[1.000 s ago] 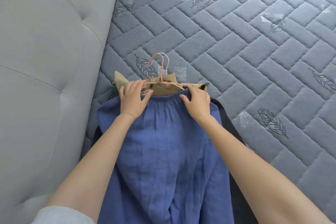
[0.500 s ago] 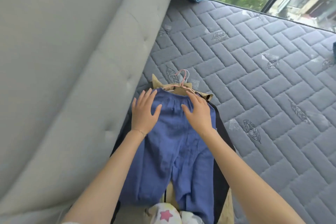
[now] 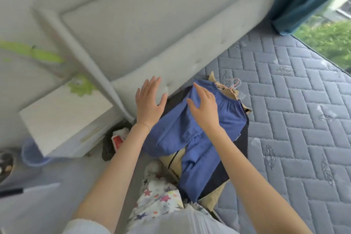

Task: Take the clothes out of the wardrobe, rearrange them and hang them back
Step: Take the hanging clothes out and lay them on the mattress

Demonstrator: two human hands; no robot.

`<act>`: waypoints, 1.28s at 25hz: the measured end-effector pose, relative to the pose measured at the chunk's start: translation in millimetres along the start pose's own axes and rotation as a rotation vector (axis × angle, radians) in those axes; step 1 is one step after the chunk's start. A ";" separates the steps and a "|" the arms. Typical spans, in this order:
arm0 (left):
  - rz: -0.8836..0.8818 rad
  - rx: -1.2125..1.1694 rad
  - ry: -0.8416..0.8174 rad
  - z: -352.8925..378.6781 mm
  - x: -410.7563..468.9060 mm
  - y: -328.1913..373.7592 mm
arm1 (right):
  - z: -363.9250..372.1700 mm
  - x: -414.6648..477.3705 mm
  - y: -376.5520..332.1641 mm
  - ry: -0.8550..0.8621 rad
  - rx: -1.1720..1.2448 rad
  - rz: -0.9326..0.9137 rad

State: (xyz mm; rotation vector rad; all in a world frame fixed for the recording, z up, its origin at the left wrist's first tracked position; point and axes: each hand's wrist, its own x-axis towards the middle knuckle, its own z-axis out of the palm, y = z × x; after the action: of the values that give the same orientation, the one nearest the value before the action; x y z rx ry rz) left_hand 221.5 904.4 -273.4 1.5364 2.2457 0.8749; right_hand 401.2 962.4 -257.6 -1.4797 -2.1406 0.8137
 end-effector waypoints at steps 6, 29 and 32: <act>-0.219 0.006 0.280 -111.6 -131.5 -54.9 | 45.5 -75.2 -115.9 -0.168 -0.002 -0.315; -1.064 0.194 1.039 -405.6 -625.6 -302.8 | 355.8 -443.6 -506.7 -0.930 0.125 -1.113; -1.148 0.254 1.109 -426.4 -661.9 -326.8 | 392.3 -476.6 -548.2 -1.022 0.133 -1.210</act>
State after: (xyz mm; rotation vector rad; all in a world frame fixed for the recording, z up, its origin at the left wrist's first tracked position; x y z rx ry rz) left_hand 8.2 81.3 -213.6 -0.5986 3.2924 1.1246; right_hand -58.7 280.5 -186.8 0.6090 -2.8720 1.2140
